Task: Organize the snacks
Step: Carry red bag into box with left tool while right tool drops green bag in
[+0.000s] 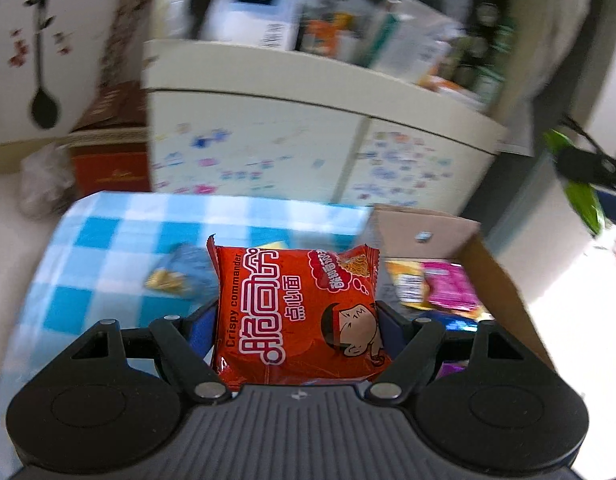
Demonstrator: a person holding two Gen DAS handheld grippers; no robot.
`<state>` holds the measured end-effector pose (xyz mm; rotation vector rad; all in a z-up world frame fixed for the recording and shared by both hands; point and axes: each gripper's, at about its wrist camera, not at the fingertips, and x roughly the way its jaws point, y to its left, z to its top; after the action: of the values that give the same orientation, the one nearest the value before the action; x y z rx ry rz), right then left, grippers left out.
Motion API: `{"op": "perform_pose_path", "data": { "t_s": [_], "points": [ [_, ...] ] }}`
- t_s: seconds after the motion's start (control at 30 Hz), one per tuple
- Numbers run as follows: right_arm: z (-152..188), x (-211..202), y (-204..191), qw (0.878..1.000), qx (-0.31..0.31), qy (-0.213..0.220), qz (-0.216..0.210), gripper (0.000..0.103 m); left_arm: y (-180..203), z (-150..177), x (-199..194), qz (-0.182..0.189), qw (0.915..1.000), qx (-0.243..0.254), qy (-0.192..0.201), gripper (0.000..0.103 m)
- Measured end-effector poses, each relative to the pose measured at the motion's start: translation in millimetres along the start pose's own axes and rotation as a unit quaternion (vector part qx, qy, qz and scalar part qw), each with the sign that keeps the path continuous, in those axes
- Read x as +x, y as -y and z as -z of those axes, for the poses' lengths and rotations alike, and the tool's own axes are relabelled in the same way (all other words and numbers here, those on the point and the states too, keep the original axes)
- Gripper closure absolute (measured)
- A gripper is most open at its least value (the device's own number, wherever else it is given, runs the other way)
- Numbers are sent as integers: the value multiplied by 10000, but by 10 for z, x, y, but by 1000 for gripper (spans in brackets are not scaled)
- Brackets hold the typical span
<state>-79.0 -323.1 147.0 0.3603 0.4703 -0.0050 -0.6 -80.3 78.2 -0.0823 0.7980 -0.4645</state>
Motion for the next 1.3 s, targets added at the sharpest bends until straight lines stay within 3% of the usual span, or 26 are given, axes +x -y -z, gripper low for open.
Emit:
{"op": "perform_pose_path", "data": {
  "t_s": [0.23, 0.47, 1.0, 1.17, 1.23, 1.3],
  "points": [
    [-79, -43, 250, 9988, 387, 66, 298, 44, 433, 114, 30, 749, 9958, 517, 59, 21],
    [-58, -2, 360, 9970, 591, -80, 485, 44, 718, 213, 66, 1246, 9891, 780, 40, 21],
    [-46, 60, 503, 9936, 830, -192, 748, 44, 972, 345, 288, 1491, 9840, 959, -183, 18],
    [-16, 114, 581, 9900, 1037, -291, 911, 35, 990, 327, 288, 1460, 9854, 872, -115, 7],
    [-12, 123, 599, 9891, 1091, -300, 946, 27, 985, 302, 256, 1462, 9855, 853, -59, 6],
    [-20, 113, 595, 9893, 1095, -247, 932, 26, 975, 266, 221, 1441, 9858, 860, -6, 6]
  ]
}}
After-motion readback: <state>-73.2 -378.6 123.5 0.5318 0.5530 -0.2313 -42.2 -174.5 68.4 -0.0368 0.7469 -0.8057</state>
